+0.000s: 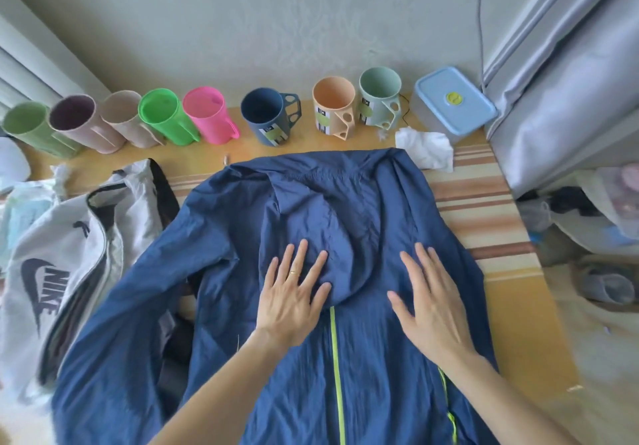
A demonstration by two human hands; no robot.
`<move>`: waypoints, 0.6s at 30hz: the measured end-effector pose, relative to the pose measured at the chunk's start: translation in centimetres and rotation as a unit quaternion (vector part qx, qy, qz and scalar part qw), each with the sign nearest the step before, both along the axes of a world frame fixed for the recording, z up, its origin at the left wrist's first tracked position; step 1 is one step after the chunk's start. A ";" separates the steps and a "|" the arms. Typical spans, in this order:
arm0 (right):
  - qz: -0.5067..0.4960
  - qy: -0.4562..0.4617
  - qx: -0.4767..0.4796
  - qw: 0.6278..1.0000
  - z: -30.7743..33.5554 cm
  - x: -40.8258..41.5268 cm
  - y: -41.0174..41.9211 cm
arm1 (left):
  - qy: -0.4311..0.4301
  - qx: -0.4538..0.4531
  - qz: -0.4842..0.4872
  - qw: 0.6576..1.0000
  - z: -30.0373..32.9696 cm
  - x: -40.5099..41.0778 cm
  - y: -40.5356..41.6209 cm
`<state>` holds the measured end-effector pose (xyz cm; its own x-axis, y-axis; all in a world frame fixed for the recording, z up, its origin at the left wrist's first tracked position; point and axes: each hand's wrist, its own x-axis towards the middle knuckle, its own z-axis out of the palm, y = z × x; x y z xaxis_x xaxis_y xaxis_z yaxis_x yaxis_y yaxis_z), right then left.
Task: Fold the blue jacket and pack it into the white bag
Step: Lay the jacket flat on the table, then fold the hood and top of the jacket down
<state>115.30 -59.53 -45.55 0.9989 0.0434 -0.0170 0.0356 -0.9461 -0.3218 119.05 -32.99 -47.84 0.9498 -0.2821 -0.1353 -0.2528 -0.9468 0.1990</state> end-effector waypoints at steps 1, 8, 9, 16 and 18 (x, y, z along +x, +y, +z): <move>-0.027 0.010 -0.012 1.000 -0.2 -2.0 -1.2 | 0.023 0.004 0.011 1.000 -0.5 -0.6 -0.2; -0.082 0.080 -0.058 0.992 -0.1 -10.3 -5.2 | -0.001 -0.043 -0.042 0.998 3.6 -3.9 -5.5; -0.099 0.087 -0.040 0.991 0.7 -10.5 -5.2 | 0.006 -0.062 -0.043 0.997 4.3 -4.7 -6.5; -0.246 0.071 0.199 0.946 8.8 -6.8 -6.1 | 0.329 -0.329 0.076 0.882 9.6 -8.9 -13.1; -0.274 0.069 0.272 0.920 11.2 -5.7 -6.3 | 0.401 -0.377 0.124 0.826 11.1 -9.4 -14.5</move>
<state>109.57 -65.87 -34.34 0.8632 -0.4270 -0.2693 -0.4753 -0.5079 -0.7184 109.65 -47.47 -36.79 0.6812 -0.3835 -0.6236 0.4298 -0.4801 0.7647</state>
